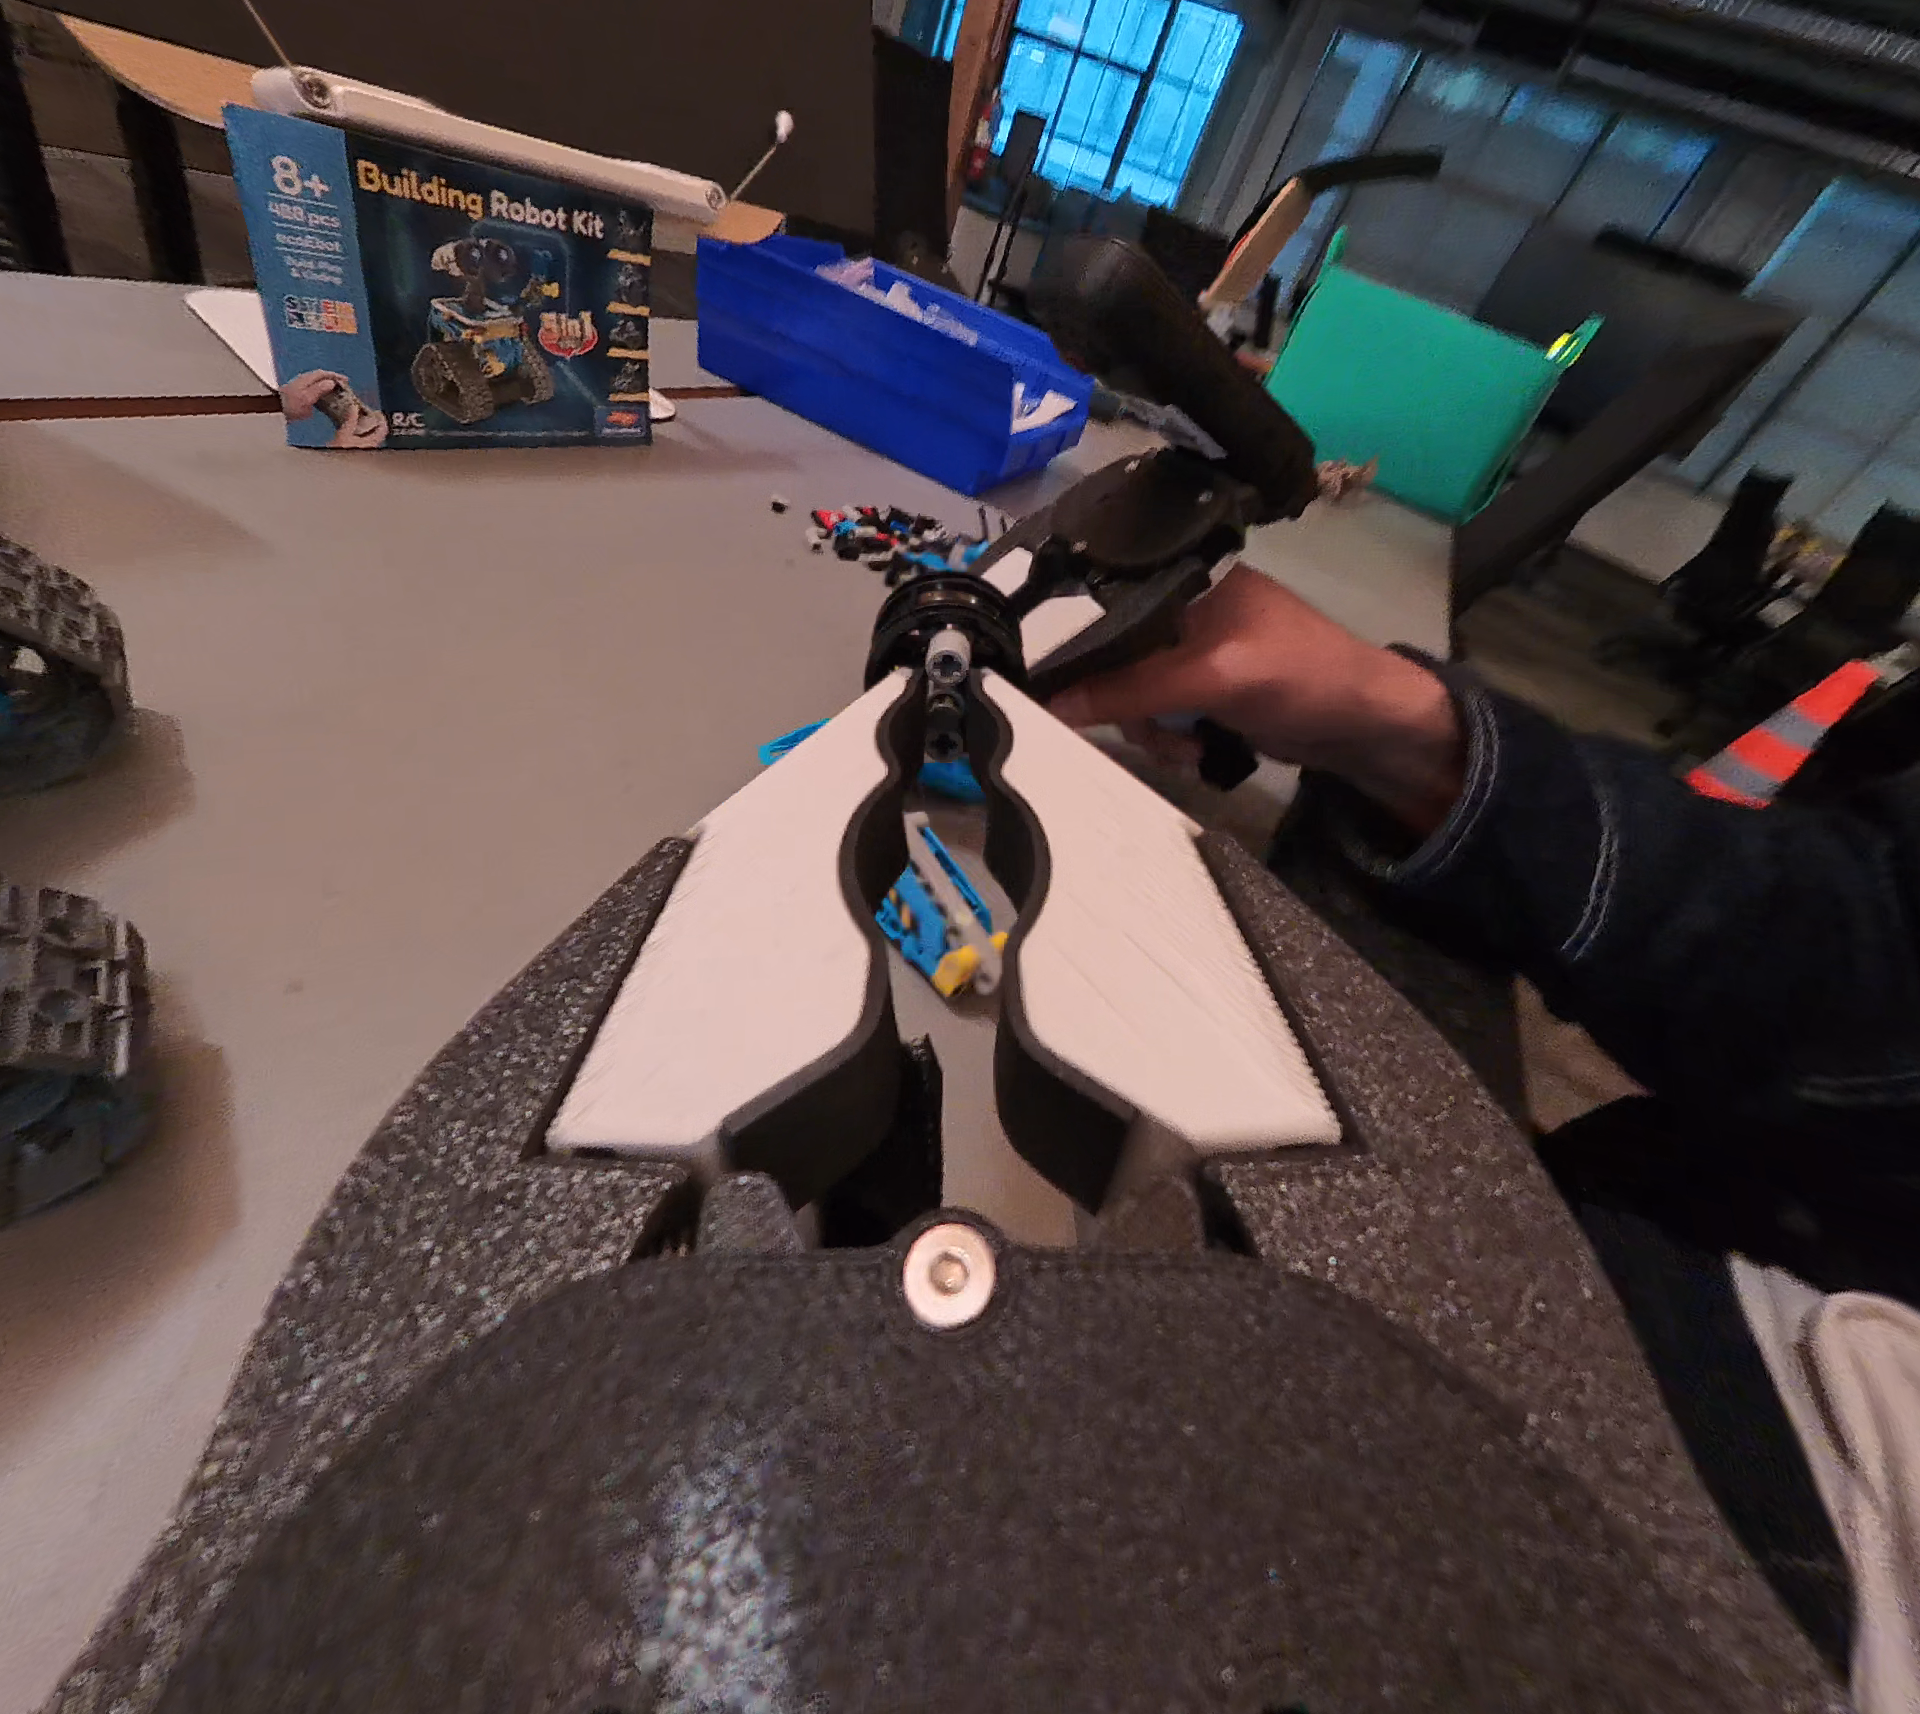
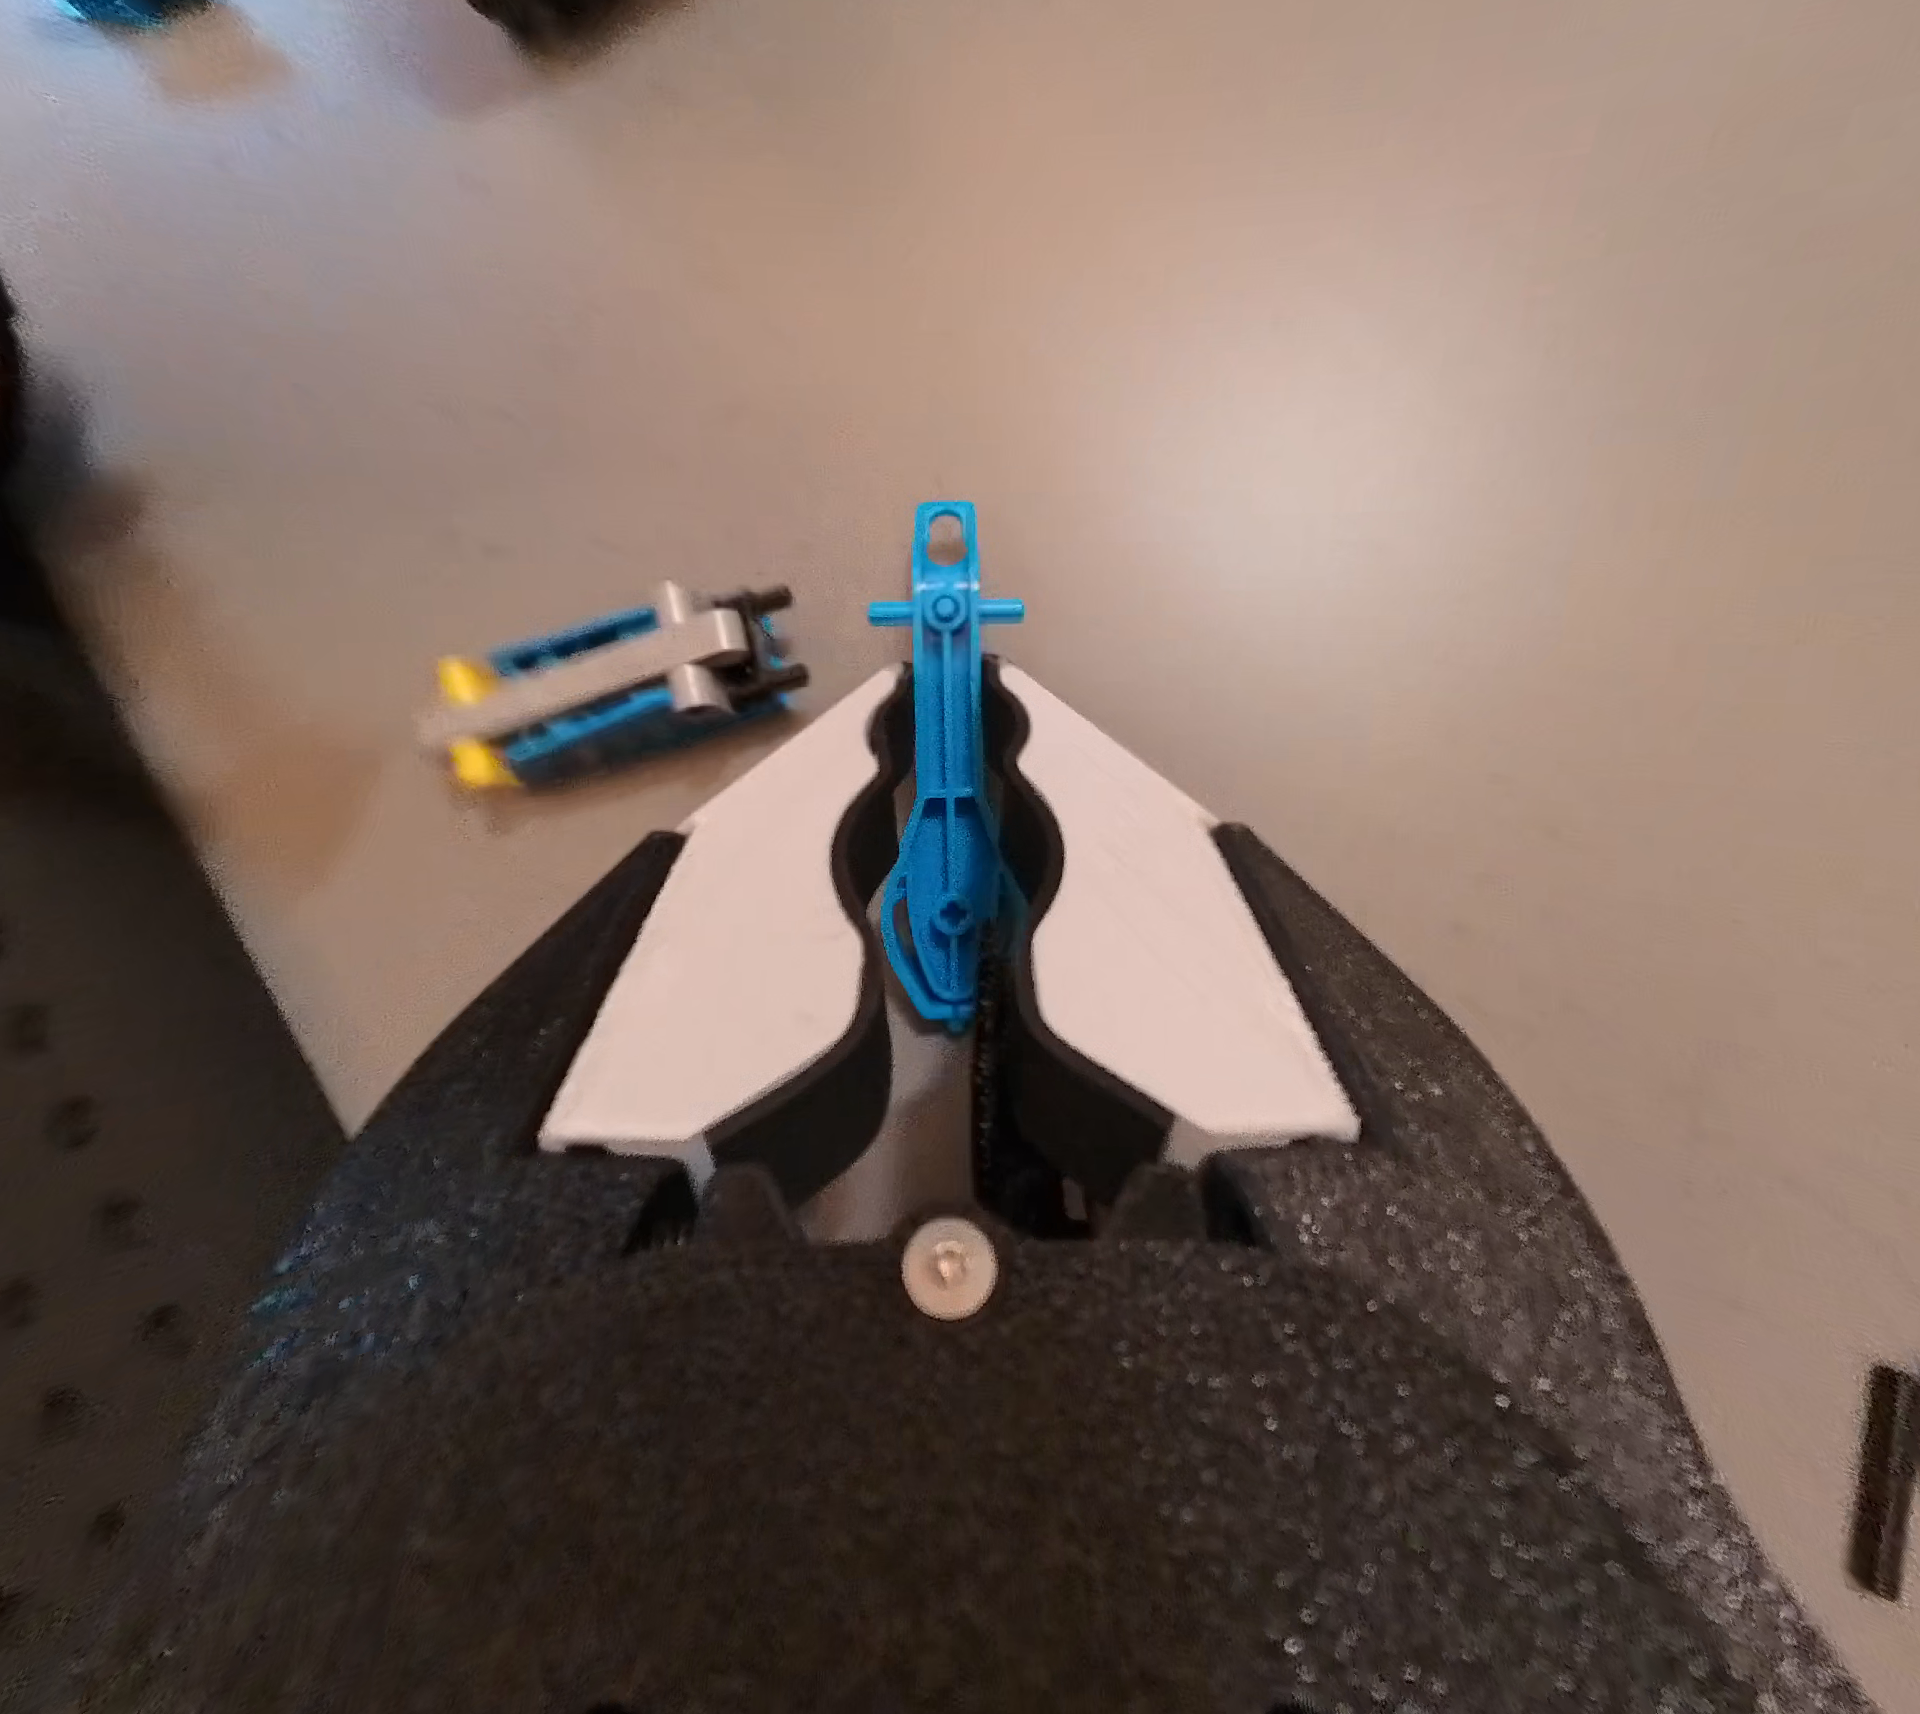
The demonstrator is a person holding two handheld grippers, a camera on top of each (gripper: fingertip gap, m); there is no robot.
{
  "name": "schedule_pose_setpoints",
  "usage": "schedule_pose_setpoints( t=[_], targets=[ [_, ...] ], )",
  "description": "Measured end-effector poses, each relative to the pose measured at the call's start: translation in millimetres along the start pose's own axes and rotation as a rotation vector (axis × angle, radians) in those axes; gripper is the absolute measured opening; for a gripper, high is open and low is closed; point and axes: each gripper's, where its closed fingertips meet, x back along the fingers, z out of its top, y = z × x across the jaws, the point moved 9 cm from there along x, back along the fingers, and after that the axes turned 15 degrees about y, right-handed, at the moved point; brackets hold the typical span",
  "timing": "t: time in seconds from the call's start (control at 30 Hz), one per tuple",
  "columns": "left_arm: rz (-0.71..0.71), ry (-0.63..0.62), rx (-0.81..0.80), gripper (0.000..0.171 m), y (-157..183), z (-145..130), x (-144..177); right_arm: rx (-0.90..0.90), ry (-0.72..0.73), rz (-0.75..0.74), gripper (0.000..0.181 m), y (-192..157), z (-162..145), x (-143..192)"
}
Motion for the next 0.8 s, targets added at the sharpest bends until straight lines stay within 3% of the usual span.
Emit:
schedule_pose_setpoints(
  t=[0.13,0.2,0.3,0.37,0.43,0.5,0.6,0.7,0.8],
  targets=[
    [-0.013,-0.047,-0.021,0.006,2.4,-4.0,-3.8,-0.027,0.037,0.042,0.019,2.6,-6.1,4.7],
    [-0.007,-0.046,-0.001,0.006,0.4,-4.2,-4.6,0.038,0.093,0.01,0.037,1.0,-0.1,7.4],
    [0.015,-0.048,0.042,0.006,-4.5,-5.1,-5.8,0.269,0.322,0.046,0.066,-31.1,24.6,20.6],
    [0.034,-0.07,0.062,0.006,-7.6,-7.4,-7.9,0.496,0.453,0.003,0.072,-63.8,35.3,28.6],
    [0.042,-0.111,0.053,0.006,-7.6,-11.3,-11.6,0.773,0.495,-0.076,0.066,-90.1,34.8,25.0],
    [0.044,-0.153,0.019,0.006,-5.1,-15.1,-15.4,0.959,0.44,-0.122,0.059,-102.8,29.3,11.8],
    [0.02,-0.178,-0.023,0.006,0.4,-17.5,-17.8,1.033,0.373,-0.142,0.054,-106.9,26.9,-1.7],
    [-0.009,-0.203,-0.056,0.006,5.5,-19.9,-19.8,1.099,0.336,-0.173,0.034,-105.0,28.2,-5.7],
    [0.006,-0.224,-0.086,0.005,5.7,-21.6,-20.3,1.129,0.286,-0.153,0.032,-104.7,27.8,-9.0]
  ],
)
